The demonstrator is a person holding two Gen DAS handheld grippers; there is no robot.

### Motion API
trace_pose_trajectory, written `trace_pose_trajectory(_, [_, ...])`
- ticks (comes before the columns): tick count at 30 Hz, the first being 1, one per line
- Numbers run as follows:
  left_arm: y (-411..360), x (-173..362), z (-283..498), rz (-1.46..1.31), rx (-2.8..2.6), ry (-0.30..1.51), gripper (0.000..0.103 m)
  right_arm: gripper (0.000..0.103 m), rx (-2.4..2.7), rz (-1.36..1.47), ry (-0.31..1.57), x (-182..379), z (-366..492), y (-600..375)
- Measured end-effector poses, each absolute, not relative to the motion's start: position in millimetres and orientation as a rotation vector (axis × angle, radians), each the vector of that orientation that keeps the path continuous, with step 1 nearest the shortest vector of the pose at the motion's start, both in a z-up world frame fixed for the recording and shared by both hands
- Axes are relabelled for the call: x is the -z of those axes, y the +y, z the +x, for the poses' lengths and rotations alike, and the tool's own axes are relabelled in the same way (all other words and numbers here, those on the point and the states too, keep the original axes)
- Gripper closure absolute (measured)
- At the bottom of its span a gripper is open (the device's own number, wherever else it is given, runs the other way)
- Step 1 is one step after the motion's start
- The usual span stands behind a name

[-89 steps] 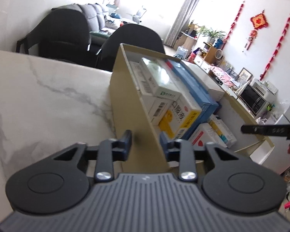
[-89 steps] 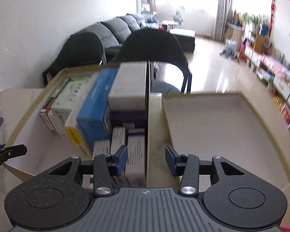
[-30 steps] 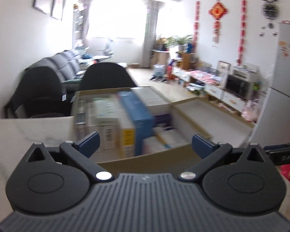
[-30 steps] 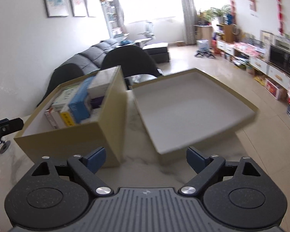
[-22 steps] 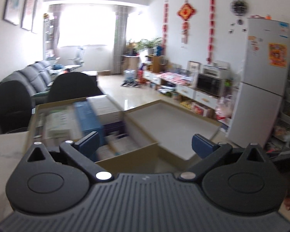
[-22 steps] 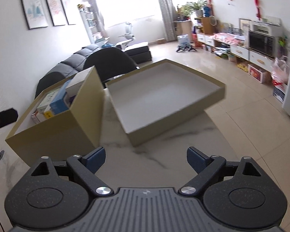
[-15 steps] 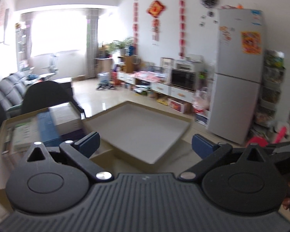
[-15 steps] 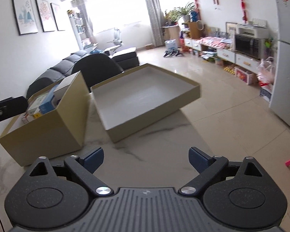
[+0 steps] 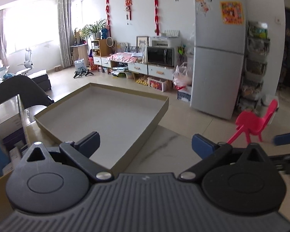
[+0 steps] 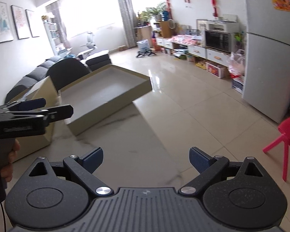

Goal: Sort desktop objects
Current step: 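Move the left gripper to the empty beige lid and grasp its rim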

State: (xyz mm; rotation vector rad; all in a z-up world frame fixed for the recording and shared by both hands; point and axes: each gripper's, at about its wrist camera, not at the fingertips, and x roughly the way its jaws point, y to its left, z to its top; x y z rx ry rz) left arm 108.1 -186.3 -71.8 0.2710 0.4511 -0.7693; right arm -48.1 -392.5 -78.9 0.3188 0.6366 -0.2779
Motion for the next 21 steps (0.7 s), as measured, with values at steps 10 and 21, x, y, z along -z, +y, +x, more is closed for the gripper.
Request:
trace_pose_trajectory(10, [-206.6, 101.0, 120.6, 0.371, 0.780, 0.504, 0.021, 0.006, 0.328, 0.358, 0.656, 90.8, -62.7, -409.2])
trace_pose_trajectory(21, [-193.4, 102.3, 127.6, 0.378, 0.764, 0.521, 0.058, 0.006, 0.332, 0.366, 0.665, 93.7, -59.5, -412.6])
